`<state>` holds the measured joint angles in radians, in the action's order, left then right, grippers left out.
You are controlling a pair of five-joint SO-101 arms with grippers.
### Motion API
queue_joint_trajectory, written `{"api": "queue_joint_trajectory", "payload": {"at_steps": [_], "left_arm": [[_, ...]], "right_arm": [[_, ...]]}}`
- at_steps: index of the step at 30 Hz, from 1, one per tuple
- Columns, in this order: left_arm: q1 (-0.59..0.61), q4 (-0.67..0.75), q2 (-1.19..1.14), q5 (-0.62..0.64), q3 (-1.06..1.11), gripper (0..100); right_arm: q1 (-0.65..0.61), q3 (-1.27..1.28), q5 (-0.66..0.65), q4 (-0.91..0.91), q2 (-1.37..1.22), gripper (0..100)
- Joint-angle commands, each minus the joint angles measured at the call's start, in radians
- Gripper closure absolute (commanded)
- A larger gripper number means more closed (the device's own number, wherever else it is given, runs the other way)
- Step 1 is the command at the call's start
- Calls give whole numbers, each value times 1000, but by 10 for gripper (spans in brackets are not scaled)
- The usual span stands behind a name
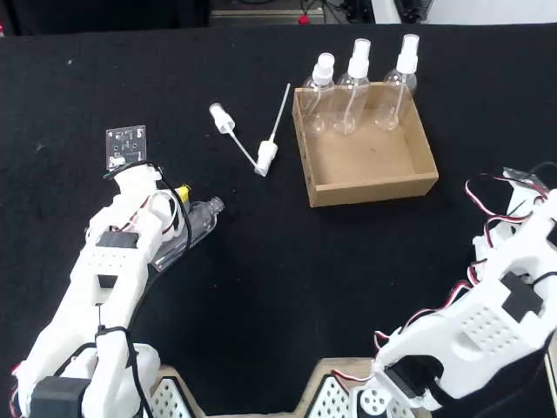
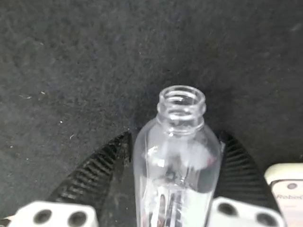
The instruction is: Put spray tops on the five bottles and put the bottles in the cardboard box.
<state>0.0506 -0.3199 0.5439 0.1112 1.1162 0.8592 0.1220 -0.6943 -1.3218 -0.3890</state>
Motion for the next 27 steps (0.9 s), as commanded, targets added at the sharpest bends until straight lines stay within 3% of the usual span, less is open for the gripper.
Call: {"api": "queue_joint_trajectory", "payload": {"at_steps": [1, 5, 8, 18, 27], "left_arm": [[-12, 18, 9, 0, -8, 819], [-13, 18, 9, 0, -10, 819], [-13, 18, 6, 0, -12, 819], [-13, 18, 6, 0, -10, 819], [-13, 18, 6, 0, -8, 819]], "right_arm": [[-15, -33, 8, 6, 16, 774], [-17, -64, 9, -60, 16, 927], [-17, -130, 40, -140, 16, 988], [-31, -298, 51, -408, 110, 980], [-55, -79, 52, -397, 579, 980]]}}
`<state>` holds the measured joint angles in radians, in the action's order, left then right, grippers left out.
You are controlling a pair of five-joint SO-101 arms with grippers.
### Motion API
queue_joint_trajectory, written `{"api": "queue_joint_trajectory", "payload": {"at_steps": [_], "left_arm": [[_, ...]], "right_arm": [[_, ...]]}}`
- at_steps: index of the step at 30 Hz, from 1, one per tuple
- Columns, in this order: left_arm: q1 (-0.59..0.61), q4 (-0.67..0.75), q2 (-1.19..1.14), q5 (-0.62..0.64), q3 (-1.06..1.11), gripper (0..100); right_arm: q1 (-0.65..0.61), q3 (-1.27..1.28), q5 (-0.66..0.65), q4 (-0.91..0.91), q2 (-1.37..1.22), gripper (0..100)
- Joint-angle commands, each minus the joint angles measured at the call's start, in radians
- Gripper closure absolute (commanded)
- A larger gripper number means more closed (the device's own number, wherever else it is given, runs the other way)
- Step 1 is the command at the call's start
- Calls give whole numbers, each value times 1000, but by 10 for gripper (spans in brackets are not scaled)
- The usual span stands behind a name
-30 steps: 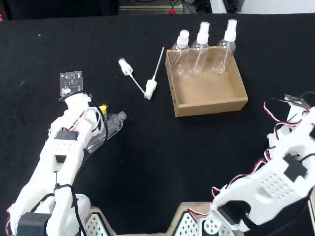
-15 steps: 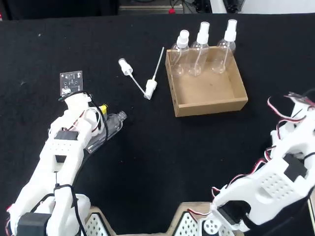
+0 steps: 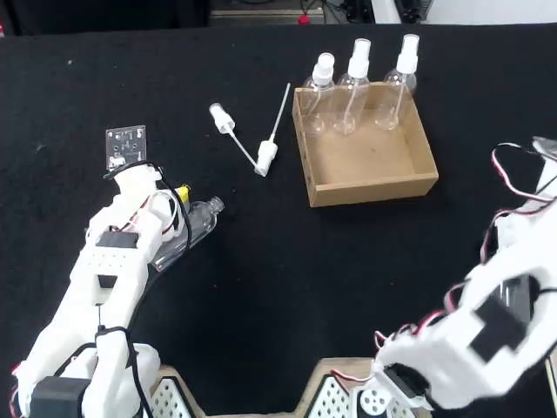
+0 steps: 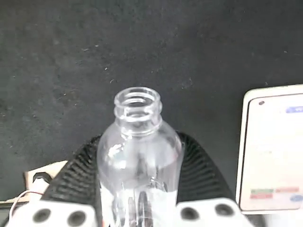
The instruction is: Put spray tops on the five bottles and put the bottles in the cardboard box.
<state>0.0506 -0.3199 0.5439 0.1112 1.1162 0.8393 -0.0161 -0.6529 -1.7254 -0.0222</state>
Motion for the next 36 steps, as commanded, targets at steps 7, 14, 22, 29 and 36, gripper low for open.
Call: {"api": "queue_joint_trajectory", "payload": {"at_steps": [7, 14, 22, 29, 36], "left_arm": [[-13, 18, 6, 0, -8, 819], [-13, 15, 9, 0, -8, 819], [-13, 12, 14, 2, -8, 819], [-13, 17, 14, 8, -13, 819], [-13, 20, 14, 9, -19, 819]], "right_arm": [[-155, 395, 167, 316, 601, 980], [-371, 561, 417, 436, 972, 980], [-858, 590, 592, 476, 1254, 980], [-1157, 981, 600, 893, 1276, 980], [-1209, 1276, 601, 1238, 1277, 980]]}}
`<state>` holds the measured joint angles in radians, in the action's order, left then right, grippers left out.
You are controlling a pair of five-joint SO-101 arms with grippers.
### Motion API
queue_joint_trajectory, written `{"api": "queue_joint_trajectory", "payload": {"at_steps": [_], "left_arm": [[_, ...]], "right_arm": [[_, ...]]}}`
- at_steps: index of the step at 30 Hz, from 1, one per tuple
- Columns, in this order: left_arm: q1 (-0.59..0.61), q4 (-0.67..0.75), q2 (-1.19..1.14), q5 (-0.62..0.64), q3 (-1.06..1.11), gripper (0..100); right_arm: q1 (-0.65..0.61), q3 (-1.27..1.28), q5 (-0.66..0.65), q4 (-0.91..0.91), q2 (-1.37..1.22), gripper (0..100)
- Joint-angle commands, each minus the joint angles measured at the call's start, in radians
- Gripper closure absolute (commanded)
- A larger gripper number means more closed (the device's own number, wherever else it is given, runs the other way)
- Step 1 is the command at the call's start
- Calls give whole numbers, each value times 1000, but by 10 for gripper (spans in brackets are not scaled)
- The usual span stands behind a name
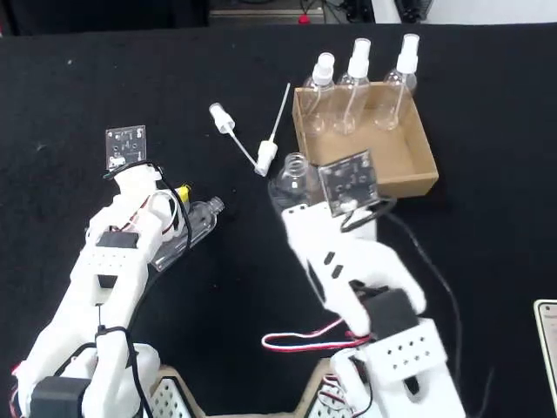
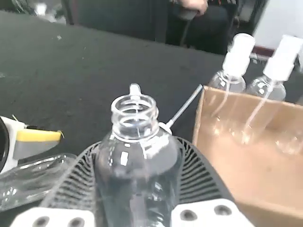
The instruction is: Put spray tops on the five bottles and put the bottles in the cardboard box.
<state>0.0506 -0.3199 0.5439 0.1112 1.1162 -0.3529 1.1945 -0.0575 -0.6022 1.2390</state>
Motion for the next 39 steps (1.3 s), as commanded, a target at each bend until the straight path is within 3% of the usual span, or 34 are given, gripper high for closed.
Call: {"api": "queue_joint_trajectory", "payload": {"at_steps": [1, 11, 15, 21, 28, 35, 39], "left_arm": [[-13, 20, 14, 9, -28, 819], [-12, -2, -14, 11, -191, 819], [-8, -186, -160, 11, -424, 816], [-15, -480, -526, 57, -905, 819], [-4, -585, -770, 236, -1219, 815], [8, -509, -1026, -3, -1484, 815], [-1, -511, -1197, -34, -1676, 815]], "right_arm": [[-17, 94, 6, 140, 16, 980], [-12, 251, 29, 308, 18, 980], [-11, 277, 137, 330, 56, 980], [-9, 363, 137, 330, 228, 980], [-8, 458, 137, 322, 429, 980], [23, 496, 83, 288, 541, 980], [21, 496, 83, 269, 545, 980]]}}
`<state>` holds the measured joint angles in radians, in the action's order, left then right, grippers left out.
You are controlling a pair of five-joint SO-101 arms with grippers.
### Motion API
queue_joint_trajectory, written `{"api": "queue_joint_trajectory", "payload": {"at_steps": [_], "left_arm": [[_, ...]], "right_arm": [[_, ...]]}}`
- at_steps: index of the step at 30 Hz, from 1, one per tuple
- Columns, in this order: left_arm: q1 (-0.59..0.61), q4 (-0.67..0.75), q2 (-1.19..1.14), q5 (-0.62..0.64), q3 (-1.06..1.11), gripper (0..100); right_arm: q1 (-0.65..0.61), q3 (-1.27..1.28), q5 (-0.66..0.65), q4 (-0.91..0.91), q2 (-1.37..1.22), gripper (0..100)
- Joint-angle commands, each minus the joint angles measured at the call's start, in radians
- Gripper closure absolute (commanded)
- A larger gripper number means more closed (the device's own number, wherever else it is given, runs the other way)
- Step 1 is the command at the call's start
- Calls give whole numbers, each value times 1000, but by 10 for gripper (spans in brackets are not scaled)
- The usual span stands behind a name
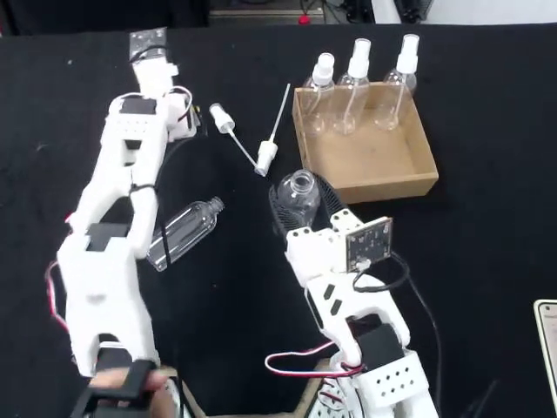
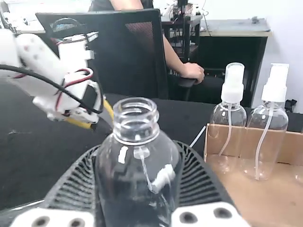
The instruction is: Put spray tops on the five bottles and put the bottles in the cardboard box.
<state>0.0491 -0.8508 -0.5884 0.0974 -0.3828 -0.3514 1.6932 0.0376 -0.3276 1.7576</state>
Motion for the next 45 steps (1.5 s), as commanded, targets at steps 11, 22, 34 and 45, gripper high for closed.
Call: {"api": "queue_joint_trajectory", "payload": {"at_steps": [11, 22, 34, 45], "left_arm": [[-50, -2, -465, -18, -631, 815], [-56, -183, -555, 127, -1029, 815], [-81, -63, -721, 43, -1118, 815], [-74, -87, -726, -160, -993, 815]], "right_arm": [[20, -2, -14, -3, 27, 980], [20, -2, -14, -3, 27, 980], [20, -2, -14, -5, 25, 981], [20, -2, -14, -2, 21, 981]]}}
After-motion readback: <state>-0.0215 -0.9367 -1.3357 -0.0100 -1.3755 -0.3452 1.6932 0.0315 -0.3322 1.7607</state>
